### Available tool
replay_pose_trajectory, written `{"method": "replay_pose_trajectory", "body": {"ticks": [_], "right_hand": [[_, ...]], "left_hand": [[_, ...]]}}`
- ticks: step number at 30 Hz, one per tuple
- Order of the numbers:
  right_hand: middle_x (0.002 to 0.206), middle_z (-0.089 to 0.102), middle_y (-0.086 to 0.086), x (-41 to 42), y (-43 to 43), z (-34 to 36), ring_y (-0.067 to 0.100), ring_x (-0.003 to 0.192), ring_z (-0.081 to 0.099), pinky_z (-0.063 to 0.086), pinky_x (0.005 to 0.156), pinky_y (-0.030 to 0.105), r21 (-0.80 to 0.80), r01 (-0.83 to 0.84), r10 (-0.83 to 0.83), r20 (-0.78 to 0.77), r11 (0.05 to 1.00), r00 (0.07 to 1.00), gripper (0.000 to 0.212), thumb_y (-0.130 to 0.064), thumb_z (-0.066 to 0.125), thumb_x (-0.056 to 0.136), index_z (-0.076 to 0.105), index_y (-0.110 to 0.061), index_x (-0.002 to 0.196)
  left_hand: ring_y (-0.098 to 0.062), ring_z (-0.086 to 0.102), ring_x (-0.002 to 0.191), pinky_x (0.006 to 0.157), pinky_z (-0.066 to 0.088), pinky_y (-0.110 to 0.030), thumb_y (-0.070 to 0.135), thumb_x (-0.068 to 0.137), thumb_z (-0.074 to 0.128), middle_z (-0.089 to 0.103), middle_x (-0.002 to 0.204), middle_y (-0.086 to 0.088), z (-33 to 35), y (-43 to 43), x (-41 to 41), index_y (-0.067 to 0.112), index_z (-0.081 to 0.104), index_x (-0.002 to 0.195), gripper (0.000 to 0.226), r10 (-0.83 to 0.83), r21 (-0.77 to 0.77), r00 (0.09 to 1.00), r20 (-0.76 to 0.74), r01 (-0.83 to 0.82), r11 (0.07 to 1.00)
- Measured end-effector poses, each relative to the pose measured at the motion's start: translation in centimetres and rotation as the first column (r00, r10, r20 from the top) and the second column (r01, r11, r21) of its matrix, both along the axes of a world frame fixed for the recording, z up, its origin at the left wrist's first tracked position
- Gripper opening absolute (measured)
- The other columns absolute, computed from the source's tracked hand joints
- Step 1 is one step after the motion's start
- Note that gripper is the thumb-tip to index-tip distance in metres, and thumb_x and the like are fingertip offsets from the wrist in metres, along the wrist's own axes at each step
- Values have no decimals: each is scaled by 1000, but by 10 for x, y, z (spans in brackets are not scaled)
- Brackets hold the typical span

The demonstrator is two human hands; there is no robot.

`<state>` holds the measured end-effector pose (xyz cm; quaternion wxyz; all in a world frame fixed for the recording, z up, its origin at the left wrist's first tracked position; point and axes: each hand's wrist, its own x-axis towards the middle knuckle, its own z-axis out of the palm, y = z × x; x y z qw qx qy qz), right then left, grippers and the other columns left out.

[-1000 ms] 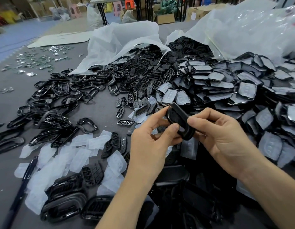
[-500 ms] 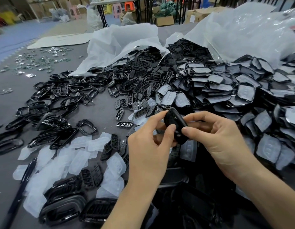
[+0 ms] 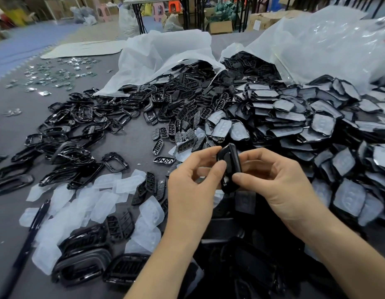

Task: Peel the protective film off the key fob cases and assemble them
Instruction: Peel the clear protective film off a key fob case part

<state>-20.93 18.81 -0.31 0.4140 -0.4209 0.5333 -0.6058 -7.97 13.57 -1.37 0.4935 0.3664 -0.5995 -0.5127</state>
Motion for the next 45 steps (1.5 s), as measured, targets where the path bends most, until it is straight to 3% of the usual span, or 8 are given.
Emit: {"method": "replay_pose_trajectory", "body": {"ticks": [4,9,12,16,21,27,40,45], "right_hand": [[74,74,7,-2,1,3,13,66,71,52,60,16,6,6,-6,58,1000,998,16,-7,75,62,74,-16,76],[78,74,10,-2,1,3,18,71,70,55,65,22,44,-51,42,182,998,982,22,-20,77,53,76,-16,75],[79,72,9,-3,1,4,17,73,70,57,67,24,32,-140,122,328,990,937,23,-19,77,53,77,-13,75],[80,73,10,-3,1,6,17,72,70,57,68,25,19,-209,181,429,978,885,20,-17,74,57,76,-12,76],[78,73,10,-4,0,5,16,68,71,57,64,24,72,-138,92,440,988,893,17,-13,69,62,73,-8,77],[75,72,10,-6,-2,5,16,65,69,55,59,23,74,-51,14,431,996,902,19,-8,67,62,66,-4,80],[72,70,6,-5,0,8,10,63,66,52,57,17,122,-64,15,370,991,929,19,-10,69,56,65,-8,75],[72,71,5,-6,0,8,10,62,65,51,57,17,107,-56,16,347,993,938,21,-15,72,54,68,-10,74]], "left_hand": [[5,64,66,61,50,-12,7,85,69,72,74,16,2,0,1,32,70,87,25,-53,2,999,-7,53,999],[-3,68,70,58,53,-17,7,85,68,74,76,7,3,2,1,27,72,83,21,-133,103,987,-92,142,984],[-9,70,74,62,55,-20,17,76,70,75,82,0,3,2,0,19,76,80,8,-195,232,942,-274,262,937],[-13,70,73,63,56,-23,21,68,69,75,84,-7,3,1,-2,15,77,80,17,-181,306,866,-467,350,885],[-12,71,81,70,55,-20,17,70,70,75,89,-4,1,-2,0,19,78,86,18,-208,242,896,-391,319,916],[-17,70,84,78,58,-29,12,80,68,75,87,-3,-1,-1,1,21,74,92,16,-244,171,943,-226,285,943],[-14,71,81,69,56,-23,17,75,64,75,89,-6,1,-1,1,15,77,87,18,-230,241,895,-382,337,910],[-14,69,79,65,55,-22,27,70,73,74,88,-5,4,0,1,16,77,87,21,-271,264,890,-367,378,887]]}}
